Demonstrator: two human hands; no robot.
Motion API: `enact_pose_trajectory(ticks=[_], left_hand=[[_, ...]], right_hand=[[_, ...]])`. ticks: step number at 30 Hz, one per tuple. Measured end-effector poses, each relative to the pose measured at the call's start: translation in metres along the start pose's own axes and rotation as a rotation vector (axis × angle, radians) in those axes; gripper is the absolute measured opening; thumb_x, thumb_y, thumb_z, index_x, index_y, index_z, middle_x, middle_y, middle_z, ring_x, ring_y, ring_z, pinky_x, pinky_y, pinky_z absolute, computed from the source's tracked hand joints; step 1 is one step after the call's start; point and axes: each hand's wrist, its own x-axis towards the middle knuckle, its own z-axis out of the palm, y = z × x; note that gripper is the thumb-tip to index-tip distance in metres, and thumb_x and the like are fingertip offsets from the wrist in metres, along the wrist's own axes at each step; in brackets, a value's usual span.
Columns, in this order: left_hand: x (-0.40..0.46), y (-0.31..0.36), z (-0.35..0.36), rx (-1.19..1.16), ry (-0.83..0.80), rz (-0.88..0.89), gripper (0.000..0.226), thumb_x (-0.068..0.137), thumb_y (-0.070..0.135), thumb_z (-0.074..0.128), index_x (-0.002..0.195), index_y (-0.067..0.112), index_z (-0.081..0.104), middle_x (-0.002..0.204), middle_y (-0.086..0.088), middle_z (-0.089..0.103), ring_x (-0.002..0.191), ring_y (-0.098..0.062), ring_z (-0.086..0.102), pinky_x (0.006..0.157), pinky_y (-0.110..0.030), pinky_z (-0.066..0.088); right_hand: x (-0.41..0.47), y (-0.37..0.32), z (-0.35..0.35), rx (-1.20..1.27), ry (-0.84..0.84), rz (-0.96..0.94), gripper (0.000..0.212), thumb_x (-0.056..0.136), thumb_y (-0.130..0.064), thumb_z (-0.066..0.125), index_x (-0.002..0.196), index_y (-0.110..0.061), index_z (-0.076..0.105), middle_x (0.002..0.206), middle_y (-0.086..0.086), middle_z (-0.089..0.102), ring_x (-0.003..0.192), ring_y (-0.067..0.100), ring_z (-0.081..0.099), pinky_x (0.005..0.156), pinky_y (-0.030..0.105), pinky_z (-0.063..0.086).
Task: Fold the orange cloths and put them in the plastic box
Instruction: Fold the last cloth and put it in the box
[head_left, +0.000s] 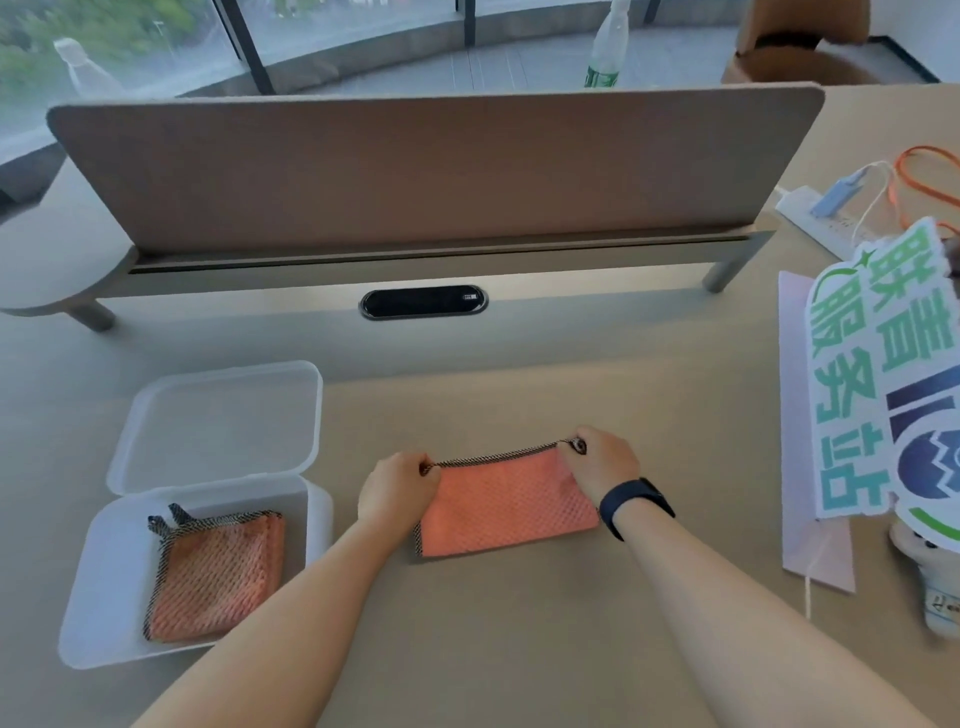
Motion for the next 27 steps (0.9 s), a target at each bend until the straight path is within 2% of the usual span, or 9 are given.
enact_pose_trajectory(ticks=[2, 5, 7, 10, 12, 18, 23, 25, 27], left_hand=[[0.002, -0.002, 0.004, 0.020, 0.030, 0.000, 0.018, 0.085, 0.027, 0.051, 0.082, 0.015, 0.063, 0.080, -0.001, 0.066, 0.073, -0.023, 0.059, 0.058, -0.032, 0.045], [0.000, -0.004, 0.008, 0.084, 0.186, 0.081, 0.014, 0.085, 0.019, 0.053, 0.098, 0.016, 0.057, 0.096, 0.000, 0.057, 0.083, -0.025, 0.056, 0.061, -0.033, 0.043], [0.001, -0.008, 0.012, 0.185, 0.263, 0.291, 0.025, 0.078, 0.009, 0.057, 0.102, 0.016, 0.059, 0.100, -0.004, 0.056, 0.090, -0.028, 0.055, 0.064, -0.037, 0.048], [0.006, -0.016, 0.016, 0.366, 0.150, 0.618, 0.038, 0.070, 0.007, 0.061, 0.104, 0.025, 0.061, 0.111, -0.001, 0.061, 0.100, -0.028, 0.056, 0.077, -0.039, 0.050], [0.010, -0.023, 0.016, 0.460, 0.070, 0.724, 0.047, 0.069, 0.009, 0.065, 0.108, 0.034, 0.059, 0.123, 0.002, 0.060, 0.110, -0.026, 0.055, 0.085, -0.039, 0.050], [0.003, -0.025, 0.006, 0.486, -0.156, 0.672, 0.050, 0.084, 0.022, 0.052, 0.131, 0.038, 0.047, 0.146, 0.005, 0.039, 0.129, -0.021, 0.038, 0.101, -0.038, 0.040], [-0.025, -0.040, 0.011, 0.491, -0.040, 0.656, 0.040, 0.070, 0.037, 0.063, 0.109, 0.030, 0.058, 0.142, -0.002, 0.044, 0.114, -0.028, 0.053, 0.083, -0.041, 0.051], [-0.037, -0.046, 0.017, 0.475, 0.036, 0.674, 0.035, 0.066, 0.041, 0.066, 0.097, 0.026, 0.060, 0.142, -0.004, 0.045, 0.118, -0.029, 0.052, 0.085, -0.042, 0.051], [-0.048, -0.049, 0.023, 0.456, 0.087, 0.707, 0.038, 0.064, 0.041, 0.069, 0.097, 0.026, 0.060, 0.143, -0.005, 0.046, 0.125, -0.028, 0.048, 0.091, -0.042, 0.049]], right_hand=[[-0.002, 0.001, 0.004, 0.061, 0.042, 0.011, 0.010, 0.090, -0.025, 0.056, 0.097, -0.018, 0.061, 0.088, -0.002, 0.061, 0.082, 0.020, 0.059, 0.067, 0.027, 0.040], [-0.017, 0.000, 0.008, 0.174, 0.205, -0.023, 0.036, 0.089, -0.017, 0.058, 0.124, -0.021, 0.053, 0.108, -0.002, 0.049, 0.084, 0.017, 0.056, 0.074, 0.027, 0.043], [-0.036, -0.002, 0.014, 0.175, 0.239, -0.098, 0.038, 0.087, -0.011, 0.058, 0.124, -0.020, 0.053, 0.114, 0.000, 0.048, 0.083, 0.020, 0.059, 0.073, 0.031, 0.049], [-0.063, 0.003, 0.034, 0.057, 0.147, -0.198, 0.032, 0.085, -0.012, 0.058, 0.116, -0.018, 0.057, 0.115, 0.003, 0.055, 0.090, 0.024, 0.061, 0.073, 0.034, 0.052], [-0.073, 0.005, 0.045, -0.039, 0.089, -0.215, 0.030, 0.087, -0.018, 0.058, 0.117, -0.017, 0.059, 0.115, 0.002, 0.057, 0.098, 0.022, 0.058, 0.074, 0.032, 0.050], [-0.062, 0.000, 0.054, -0.270, 0.089, -0.319, 0.039, 0.084, -0.036, 0.062, 0.119, -0.018, 0.060, 0.112, 0.004, 0.058, 0.102, 0.028, 0.052, 0.086, 0.038, 0.046], [-0.036, -0.017, 0.052, -0.436, -0.044, -0.444, 0.050, 0.087, -0.047, 0.052, 0.133, -0.027, 0.046, 0.143, 0.000, 0.039, 0.130, 0.026, 0.034, 0.101, 0.042, 0.033], [-0.029, -0.024, 0.053, -0.468, -0.119, -0.512, 0.057, 0.087, -0.046, 0.053, 0.139, -0.028, 0.039, 0.153, 0.000, 0.027, 0.139, 0.025, 0.021, 0.109, 0.043, 0.024], [-0.025, -0.030, 0.056, -0.491, -0.193, -0.554, 0.061, 0.087, -0.041, 0.054, 0.143, -0.029, 0.033, 0.158, 0.000, 0.017, 0.144, 0.023, 0.011, 0.113, 0.043, 0.016]])
